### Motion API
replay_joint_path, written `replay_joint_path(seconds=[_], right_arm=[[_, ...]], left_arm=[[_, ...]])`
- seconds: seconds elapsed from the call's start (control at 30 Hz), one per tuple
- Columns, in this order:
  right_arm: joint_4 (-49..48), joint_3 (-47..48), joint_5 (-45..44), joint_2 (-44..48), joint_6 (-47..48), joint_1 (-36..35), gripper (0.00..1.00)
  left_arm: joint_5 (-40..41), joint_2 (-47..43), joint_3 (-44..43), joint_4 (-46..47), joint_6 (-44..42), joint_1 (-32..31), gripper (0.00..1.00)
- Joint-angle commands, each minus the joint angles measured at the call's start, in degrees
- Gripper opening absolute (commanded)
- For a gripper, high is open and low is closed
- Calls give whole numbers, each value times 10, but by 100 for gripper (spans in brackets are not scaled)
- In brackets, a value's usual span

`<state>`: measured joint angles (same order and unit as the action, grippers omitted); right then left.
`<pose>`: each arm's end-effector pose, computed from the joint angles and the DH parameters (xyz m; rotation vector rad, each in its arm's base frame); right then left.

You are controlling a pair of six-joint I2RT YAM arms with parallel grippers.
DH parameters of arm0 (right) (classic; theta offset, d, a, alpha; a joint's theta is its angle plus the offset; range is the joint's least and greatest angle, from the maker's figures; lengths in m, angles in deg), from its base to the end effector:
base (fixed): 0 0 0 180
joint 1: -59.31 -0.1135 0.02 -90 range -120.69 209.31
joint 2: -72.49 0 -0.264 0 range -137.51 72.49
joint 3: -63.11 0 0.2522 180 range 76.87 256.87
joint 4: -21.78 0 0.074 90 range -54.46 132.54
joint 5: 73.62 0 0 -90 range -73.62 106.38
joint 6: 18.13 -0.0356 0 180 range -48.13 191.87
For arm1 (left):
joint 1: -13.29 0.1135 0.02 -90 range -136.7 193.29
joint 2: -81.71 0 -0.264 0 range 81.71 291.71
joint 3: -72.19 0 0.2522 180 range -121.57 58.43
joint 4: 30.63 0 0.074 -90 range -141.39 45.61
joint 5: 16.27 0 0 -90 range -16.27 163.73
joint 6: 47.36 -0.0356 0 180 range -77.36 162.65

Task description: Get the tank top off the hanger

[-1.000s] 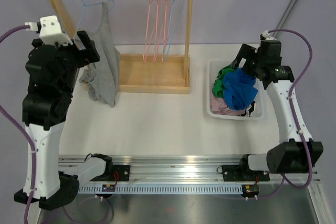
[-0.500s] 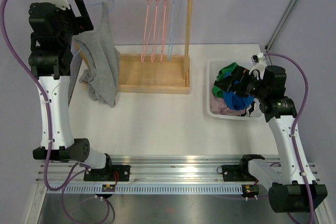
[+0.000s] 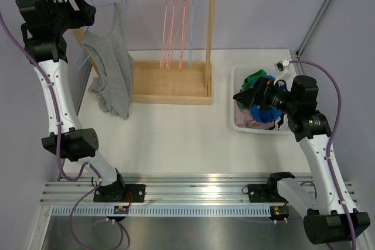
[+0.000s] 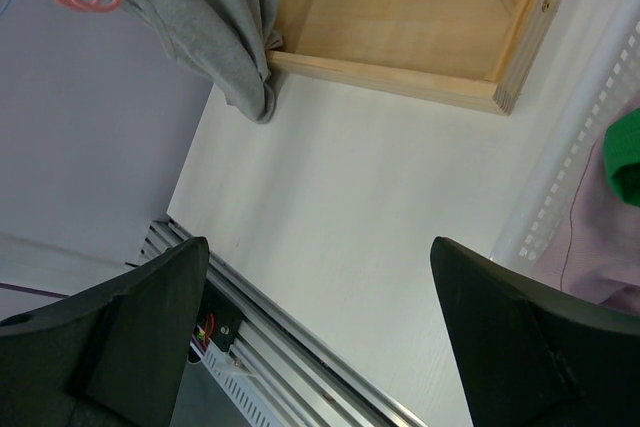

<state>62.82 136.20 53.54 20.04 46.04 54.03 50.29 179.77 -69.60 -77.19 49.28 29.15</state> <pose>0.1883 0.0390 0.3760 -0.0991 1.9730 0.9815 0.3365 0.0809 0.5440 -0.0023 1.6200 -0.2071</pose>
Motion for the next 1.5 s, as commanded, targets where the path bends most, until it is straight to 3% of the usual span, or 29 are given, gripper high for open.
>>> replay_joint_path(seconds=[0.0, 0.23, 0.3, 0.47, 0.6, 0.8, 0.83, 0.97, 1.47], right_arm=[[-24, -4, 6, 5, 0, -4, 100], [-24, -3, 8, 5, 0, -6, 100], [-24, -4, 8, 6, 1, -7, 100], [-22, -8, 6, 8, 2, -8, 99], [-22, -11, 6, 8, 3, -7, 99], [-22, -11, 3, 9, 8, -8, 99], [-22, -11, 3, 9, 10, -8, 99], [-23, -13, 3, 8, 10, -8, 99], [-14, -18, 5, 29, 11, -8, 99]], left_arm=[[-92, 9, -34, 41, 24, 8, 78], [-108, 24, -21, 44, 27, 8, 61], [-114, 30, -21, 42, 28, 9, 51], [-115, 41, -21, 35, 24, 8, 53], [-107, 48, -21, 27, 16, 2, 46], [-87, 64, -40, 3, -1, -17, 21], [-81, 64, -41, 5, 0, -20, 9], [-62, 57, -48, 6, 16, -28, 0], [-63, -30, -30, 85, 152, -41, 0]])
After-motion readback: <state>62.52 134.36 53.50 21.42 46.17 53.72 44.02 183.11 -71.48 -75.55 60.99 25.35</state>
